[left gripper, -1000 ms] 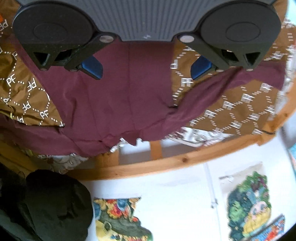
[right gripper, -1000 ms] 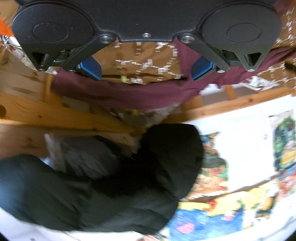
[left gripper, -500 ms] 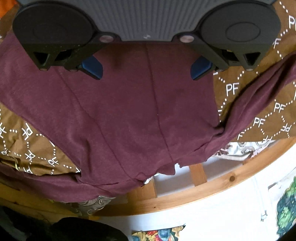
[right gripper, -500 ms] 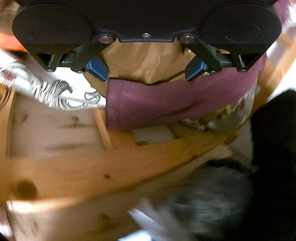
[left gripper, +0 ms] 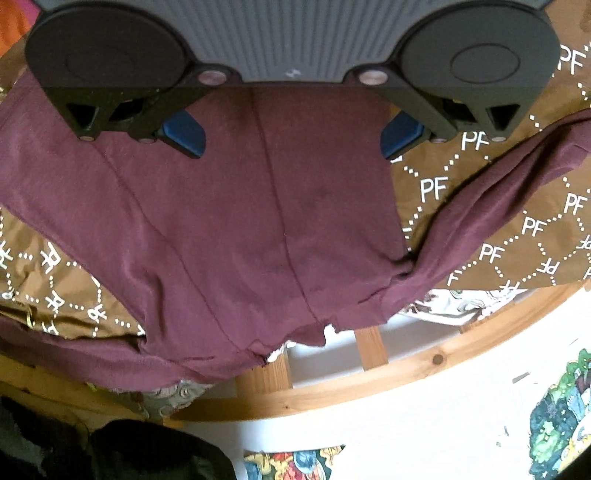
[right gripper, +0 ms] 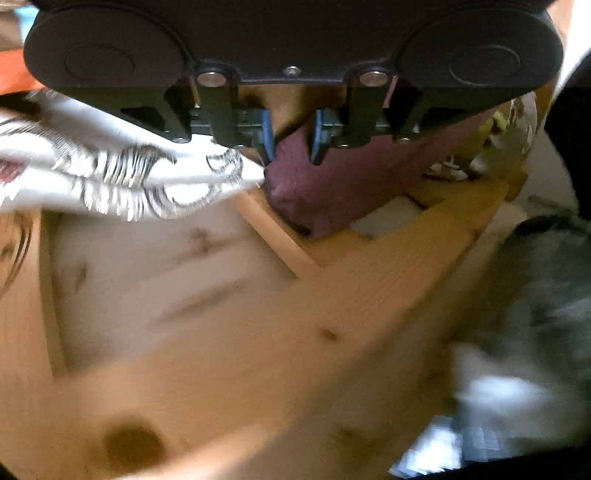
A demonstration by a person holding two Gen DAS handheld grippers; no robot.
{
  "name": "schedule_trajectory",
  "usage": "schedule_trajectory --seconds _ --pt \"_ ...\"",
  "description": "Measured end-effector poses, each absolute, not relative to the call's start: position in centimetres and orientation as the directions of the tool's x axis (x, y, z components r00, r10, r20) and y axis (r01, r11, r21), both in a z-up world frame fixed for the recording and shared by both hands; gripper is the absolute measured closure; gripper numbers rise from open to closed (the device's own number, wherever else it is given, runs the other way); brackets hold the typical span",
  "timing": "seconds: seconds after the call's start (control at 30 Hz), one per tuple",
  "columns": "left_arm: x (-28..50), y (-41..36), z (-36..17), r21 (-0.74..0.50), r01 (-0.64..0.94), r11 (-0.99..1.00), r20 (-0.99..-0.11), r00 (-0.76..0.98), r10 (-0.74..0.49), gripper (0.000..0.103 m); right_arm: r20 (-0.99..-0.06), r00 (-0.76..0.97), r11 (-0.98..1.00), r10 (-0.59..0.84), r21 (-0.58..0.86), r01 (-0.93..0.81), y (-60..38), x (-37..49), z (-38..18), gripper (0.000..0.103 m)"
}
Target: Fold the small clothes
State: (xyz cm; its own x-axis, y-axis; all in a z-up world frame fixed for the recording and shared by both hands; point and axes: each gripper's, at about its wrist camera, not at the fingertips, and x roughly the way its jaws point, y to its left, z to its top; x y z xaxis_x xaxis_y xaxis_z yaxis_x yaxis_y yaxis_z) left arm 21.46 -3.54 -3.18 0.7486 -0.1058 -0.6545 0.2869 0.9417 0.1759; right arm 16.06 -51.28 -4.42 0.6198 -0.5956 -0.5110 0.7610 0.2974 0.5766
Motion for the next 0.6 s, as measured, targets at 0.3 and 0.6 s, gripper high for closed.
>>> schedule_trajectory --seconds 0.3,0.6 --pt "21.8 -3.0 -2.3 0.138 0.261 0.955 -0.644 0.757 -0.113 0.0 -0.075 0.787 0.788 -0.613 0.014 0.616 -39.0 18.1 2.3 0.087" --pt "23.5 3.3 -0.5 0.045 0.119 0.992 -0.644 0.763 -0.062 0.0 0.034 0.981 0.871 -0.191 -0.455 0.185 -23.9 23.6 3.9 0.088"
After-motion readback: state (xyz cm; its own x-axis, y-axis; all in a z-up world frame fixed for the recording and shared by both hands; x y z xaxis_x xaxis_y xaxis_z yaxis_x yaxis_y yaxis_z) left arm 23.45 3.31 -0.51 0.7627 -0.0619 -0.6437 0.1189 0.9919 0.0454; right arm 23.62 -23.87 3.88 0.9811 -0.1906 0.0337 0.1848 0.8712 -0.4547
